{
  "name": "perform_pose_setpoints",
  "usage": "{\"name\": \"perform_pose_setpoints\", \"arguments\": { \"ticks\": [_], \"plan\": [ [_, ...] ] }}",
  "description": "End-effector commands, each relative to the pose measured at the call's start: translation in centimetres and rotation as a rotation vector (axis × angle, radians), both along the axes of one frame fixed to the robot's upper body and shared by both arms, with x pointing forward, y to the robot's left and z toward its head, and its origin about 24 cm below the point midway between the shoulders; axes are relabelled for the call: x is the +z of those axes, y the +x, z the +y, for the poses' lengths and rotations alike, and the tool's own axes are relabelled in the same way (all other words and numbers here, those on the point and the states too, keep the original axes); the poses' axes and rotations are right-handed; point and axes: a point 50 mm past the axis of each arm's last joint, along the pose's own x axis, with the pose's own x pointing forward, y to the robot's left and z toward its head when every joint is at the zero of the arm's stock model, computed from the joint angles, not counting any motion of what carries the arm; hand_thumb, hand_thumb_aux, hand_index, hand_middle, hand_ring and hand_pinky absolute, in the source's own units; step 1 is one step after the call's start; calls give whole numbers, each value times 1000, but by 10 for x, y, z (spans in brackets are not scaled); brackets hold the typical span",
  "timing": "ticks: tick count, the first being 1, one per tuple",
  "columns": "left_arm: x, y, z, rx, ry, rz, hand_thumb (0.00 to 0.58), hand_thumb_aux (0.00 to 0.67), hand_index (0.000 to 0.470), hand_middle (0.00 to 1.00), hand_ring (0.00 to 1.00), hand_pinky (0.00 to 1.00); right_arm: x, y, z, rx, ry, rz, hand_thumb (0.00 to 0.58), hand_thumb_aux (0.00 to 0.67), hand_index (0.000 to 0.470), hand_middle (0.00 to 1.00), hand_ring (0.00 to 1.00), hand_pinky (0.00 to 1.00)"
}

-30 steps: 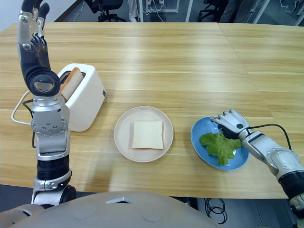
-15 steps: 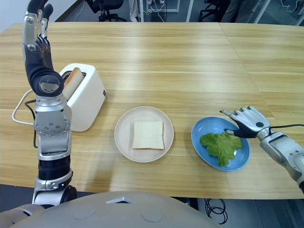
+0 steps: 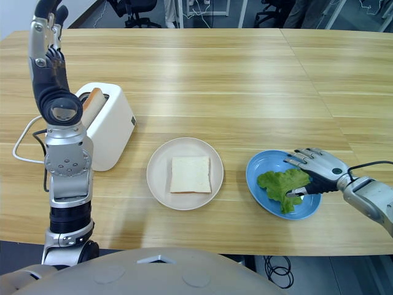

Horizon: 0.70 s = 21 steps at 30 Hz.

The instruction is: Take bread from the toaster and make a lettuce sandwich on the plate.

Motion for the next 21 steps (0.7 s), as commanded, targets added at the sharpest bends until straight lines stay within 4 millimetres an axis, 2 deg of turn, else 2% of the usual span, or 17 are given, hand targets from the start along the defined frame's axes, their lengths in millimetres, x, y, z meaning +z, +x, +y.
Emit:
{"name": "perform_pose_setpoints", "arguments": {
  "ticks": [1, 13, 18, 19, 20, 21],
  "plan": [
    [-1, 2, 0, -3, 6, 11, 0, 0, 0, 0, 0, 0, -13, -1, 2, 23, -31, 40, 0, 0, 0, 0, 0, 0],
    [-1, 2, 0, -2, 31, 20, 0, 0, 0, 0, 0, 0, -24, -3, 3, 95, -165, 84, 0, 0, 0, 0, 0, 0],
    [0, 1, 1, 0, 39, 24, 0, 0, 0, 0, 0, 0, -36, -8, 1, 104, -212, 106, 0, 0, 0, 0, 0, 0],
    [0, 1, 1, 1, 41, 25, 0, 0, 0, 0, 0, 0, -38, -8, 2, 110, -219, 108, 307, 210, 144, 0, 0, 0],
    [0, 1, 2, 2, 43, 26, 0, 0, 0, 0, 0, 0, -39, -8, 4, 116, -223, 107, 307, 210, 144, 0, 0, 0],
    [0, 1, 2, 3, 45, 27, 0, 0, 0, 0, 0, 0, -40, -7, 6, 119, -225, 103, 580, 652, 447, 0, 0, 0]
  ]
}}
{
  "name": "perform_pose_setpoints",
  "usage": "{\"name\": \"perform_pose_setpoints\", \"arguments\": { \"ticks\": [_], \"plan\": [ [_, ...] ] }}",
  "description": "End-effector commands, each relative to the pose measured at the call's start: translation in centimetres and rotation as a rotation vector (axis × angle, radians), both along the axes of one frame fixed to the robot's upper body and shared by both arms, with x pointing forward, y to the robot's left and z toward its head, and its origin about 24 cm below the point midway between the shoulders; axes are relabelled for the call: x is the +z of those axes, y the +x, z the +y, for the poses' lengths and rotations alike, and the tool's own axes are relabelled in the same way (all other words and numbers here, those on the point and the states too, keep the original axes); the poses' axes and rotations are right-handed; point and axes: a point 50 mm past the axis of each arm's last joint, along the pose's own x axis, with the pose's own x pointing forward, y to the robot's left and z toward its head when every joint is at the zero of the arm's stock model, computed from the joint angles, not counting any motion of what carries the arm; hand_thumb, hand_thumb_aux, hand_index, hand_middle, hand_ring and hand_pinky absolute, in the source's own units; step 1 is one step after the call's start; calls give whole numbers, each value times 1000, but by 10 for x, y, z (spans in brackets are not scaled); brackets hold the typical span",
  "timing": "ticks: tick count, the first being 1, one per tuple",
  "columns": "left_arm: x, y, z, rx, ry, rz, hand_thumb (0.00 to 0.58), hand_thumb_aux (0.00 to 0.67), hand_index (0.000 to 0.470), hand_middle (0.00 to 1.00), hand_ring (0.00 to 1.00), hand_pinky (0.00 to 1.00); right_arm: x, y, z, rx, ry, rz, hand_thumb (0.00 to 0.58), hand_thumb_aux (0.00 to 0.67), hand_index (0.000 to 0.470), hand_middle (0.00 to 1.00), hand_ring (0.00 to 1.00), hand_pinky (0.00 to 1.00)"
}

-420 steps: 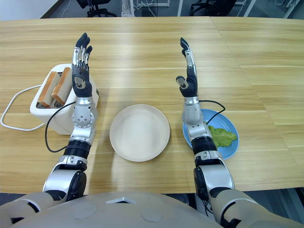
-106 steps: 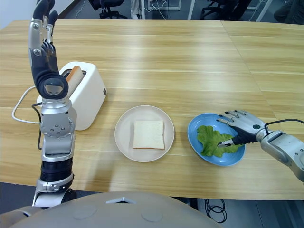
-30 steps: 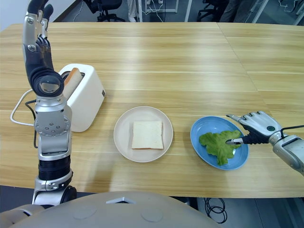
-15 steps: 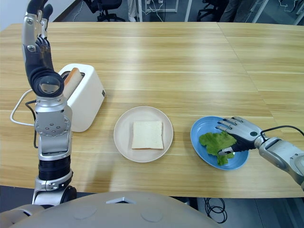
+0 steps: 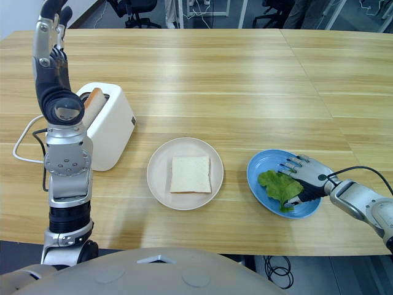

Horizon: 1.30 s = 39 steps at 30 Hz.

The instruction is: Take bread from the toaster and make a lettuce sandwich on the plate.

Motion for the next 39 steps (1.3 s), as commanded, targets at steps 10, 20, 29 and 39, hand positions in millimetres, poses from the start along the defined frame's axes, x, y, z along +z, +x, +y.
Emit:
{"name": "perform_pose_setpoints", "arguments": {
  "ticks": [10, 20, 29, 39],
  "plan": [
    [1, -1, 4, 10, 26, 15, 0, 0, 0, 0, 0, 0, -5, 9, 21, 46, 46, -91, 580, 670, 460, 1000, 1000, 1000],
    [1, 0, 2, 6, 26, 20, 0, 0, 0, 0, 0, 0, 1, 16, 27, 57, 115, -176, 580, 670, 460, 1000, 1000, 1000],
    [-1, 4, -1, -1, 20, 23, 0, 0, 0, 0, 0, 0, 18, 27, 28, 74, 169, -327, 580, 670, 460, 1000, 1000, 1000],
    [-2, 8, -3, -4, 18, 22, 0, 0, 0, 0, 0, 0, 37, 43, 37, 120, 247, -479, 580, 670, 460, 1000, 1000, 1000]
  ]
}}
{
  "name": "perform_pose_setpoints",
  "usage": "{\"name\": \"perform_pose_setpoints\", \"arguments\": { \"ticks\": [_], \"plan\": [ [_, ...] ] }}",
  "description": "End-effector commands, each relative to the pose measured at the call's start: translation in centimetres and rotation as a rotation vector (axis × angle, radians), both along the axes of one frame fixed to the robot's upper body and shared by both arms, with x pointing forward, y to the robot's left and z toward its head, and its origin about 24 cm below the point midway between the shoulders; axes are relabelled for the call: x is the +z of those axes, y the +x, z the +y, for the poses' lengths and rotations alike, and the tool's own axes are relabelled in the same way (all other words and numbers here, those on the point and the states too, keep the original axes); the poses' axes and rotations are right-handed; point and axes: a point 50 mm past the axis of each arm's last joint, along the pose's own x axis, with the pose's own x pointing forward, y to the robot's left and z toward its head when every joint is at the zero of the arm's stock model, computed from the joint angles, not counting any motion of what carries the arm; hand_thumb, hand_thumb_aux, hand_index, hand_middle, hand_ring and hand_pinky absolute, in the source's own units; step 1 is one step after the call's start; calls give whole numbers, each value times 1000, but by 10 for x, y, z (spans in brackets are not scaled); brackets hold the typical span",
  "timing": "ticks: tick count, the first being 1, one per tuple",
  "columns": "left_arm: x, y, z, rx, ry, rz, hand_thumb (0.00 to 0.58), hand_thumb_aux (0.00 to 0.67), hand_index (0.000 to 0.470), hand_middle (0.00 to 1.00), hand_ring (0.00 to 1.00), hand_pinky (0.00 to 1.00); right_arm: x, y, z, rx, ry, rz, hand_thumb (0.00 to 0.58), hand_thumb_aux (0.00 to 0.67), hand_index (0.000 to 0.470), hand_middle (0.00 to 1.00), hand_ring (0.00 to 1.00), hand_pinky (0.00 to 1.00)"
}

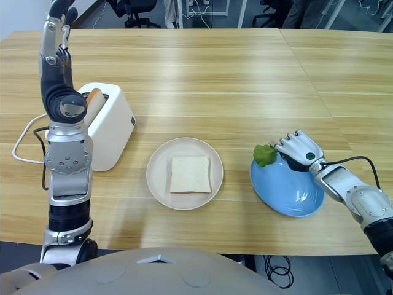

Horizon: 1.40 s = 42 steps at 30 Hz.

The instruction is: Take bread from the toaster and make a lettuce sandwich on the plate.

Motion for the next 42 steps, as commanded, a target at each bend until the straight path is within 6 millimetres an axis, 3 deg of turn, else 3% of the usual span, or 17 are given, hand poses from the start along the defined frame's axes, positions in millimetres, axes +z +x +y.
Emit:
{"name": "perform_pose_setpoints", "arguments": {
  "ticks": [1, 5, 13, 20, 31, 42],
  "plan": [
    [-1, 4, -2, -3, 2, 5, 0, 0, 0, 0, 0, 0, 10, 6, 5, 24, 43, -65, 580, 670, 460, 1000, 1000, 1000],
    [-2, 6, -2, -1, -1, 7, 0, 0, 0, 0, 0, 0, 22, 15, 25, 100, 122, -130, 580, 670, 460, 1000, 1000, 1000],
    [-2, 12, -4, -7, -4, 9, 0, 0, 0, 0, 0, 0, 31, 39, 109, 360, 305, -155, 580, 670, 460, 1000, 1000, 1000],
    [-2, 17, -6, -24, 2, 10, 0, 0, 0, 0, 0, 0, 21, 37, 160, 515, 390, -30, 580, 670, 460, 1000, 1000, 1000],
    [-1, 16, -7, -28, 2, 3, 0, 0, 0, 0, 0, 0, 0, 11, 168, 572, 452, 314, 580, 670, 460, 1000, 1000, 1000],
    [-3, 16, -9, -34, 1, 9, 0, 0, 0, 0, 0, 0, -19, 7, 173, 579, 449, 409, 579, 638, 438, 1000, 1000, 1000]
  ]
}}
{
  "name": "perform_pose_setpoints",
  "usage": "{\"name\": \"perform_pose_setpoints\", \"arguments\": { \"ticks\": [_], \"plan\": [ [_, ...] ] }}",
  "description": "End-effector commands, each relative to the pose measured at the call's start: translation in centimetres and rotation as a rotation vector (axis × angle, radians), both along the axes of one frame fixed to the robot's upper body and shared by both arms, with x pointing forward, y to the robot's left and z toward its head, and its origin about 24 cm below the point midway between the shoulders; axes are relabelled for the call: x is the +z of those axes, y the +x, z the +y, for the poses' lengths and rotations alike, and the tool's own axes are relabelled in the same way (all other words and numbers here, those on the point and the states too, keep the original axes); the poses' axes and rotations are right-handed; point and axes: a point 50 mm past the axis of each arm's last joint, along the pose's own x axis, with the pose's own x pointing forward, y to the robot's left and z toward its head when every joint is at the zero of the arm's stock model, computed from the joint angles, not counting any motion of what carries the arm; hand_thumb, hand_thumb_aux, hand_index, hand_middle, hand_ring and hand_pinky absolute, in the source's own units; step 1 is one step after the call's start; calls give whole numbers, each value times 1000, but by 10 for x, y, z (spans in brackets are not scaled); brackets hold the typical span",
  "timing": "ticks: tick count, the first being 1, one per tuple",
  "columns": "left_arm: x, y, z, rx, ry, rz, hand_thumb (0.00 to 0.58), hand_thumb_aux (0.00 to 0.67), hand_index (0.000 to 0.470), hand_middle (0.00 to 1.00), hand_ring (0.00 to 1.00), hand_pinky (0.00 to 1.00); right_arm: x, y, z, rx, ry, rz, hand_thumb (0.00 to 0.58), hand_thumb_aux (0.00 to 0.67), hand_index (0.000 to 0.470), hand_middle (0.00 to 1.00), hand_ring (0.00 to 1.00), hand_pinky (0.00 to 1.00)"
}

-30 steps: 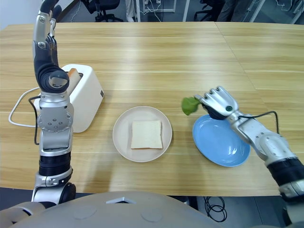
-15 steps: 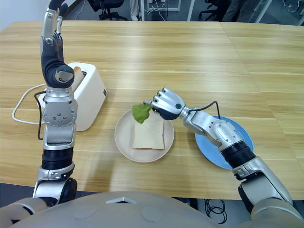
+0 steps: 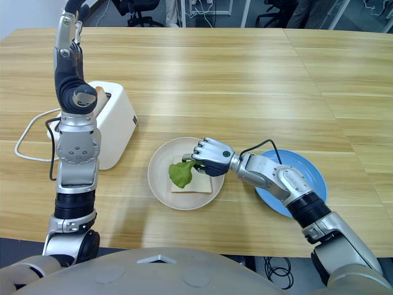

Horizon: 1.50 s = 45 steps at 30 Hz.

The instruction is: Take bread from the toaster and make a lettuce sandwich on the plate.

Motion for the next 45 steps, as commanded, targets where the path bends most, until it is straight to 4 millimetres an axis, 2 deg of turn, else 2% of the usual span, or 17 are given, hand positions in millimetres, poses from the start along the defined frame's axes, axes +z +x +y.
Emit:
{"name": "perform_pose_setpoints", "arguments": {
  "ticks": [1, 7, 17, 19, 20, 21, 22, 23, 24, 25, 35, 45],
  "plan": [
    [-1, -1, -2, -3, 9, 6, 0, 0, 0, 0, 0, 0, -9, 0, 3, 12, -16, 23, 579, 646, 444, 1000, 1000, 1000],
    [-2, -1, -3, -10, 10, 7, 0, 0, 0, 0, 0, 0, -14, 2, 9, 20, -4, 30, 579, 649, 446, 1000, 1000, 1000],
    [-2, -1, -5, -17, 12, 13, 0, 0, 0, 0, 0, 0, -26, 0, 8, 27, -43, 45, 572, 591, 406, 992, 992, 992],
    [-2, -2, -5, -18, 12, 14, 0, 0, 0, 0, 0, 0, -27, -1, 8, 29, -49, 44, 556, 533, 366, 820, 820, 820],
    [-3, -2, -5, -18, 12, 15, 0, 0, 0, 0, 0, 0, -27, 0, 7, 29, -56, 41, 556, 533, 366, 820, 820, 820],
    [-3, -2, -5, -18, 12, 15, 0, 0, 0, 0, 0, 0, -28, 0, 7, 28, -65, 37, 508, 434, 298, 576, 576, 576],
    [-3, -2, -5, -18, 12, 15, 0, 0, 0, 0, 0, 0, -29, 0, 6, 25, -74, 32, 452, 355, 244, 231, 231, 231],
    [-3, -2, -5, -18, 12, 15, 0, 0, 0, 0, 0, 0, -29, 1, 5, 20, -80, 26, 112, 68, 47, 0, 0, 0],
    [-4, -2, -5, -18, 11, 16, 0, 0, 0, 0, 0, 0, -29, 2, 4, 17, -86, 20, 112, 68, 47, 0, 0, 0],
    [-4, -2, -5, -18, 11, 17, 0, 0, 0, 0, 0, 0, -29, 2, 3, 13, -93, 12, 0, 0, 0, 0, 0, 0],
    [-6, -2, -7, -20, 10, 21, 0, 0, 0, 0, 0, 0, -28, 6, 0, -9, -104, -28, 0, 0, 0, 0, 0, 0],
    [-7, -3, -8, -23, 7, 24, 0, 0, 0, 0, 0, 0, -16, 13, -5, -50, -81, -85, 0, 0, 0, 0, 0, 0]
  ]
}}
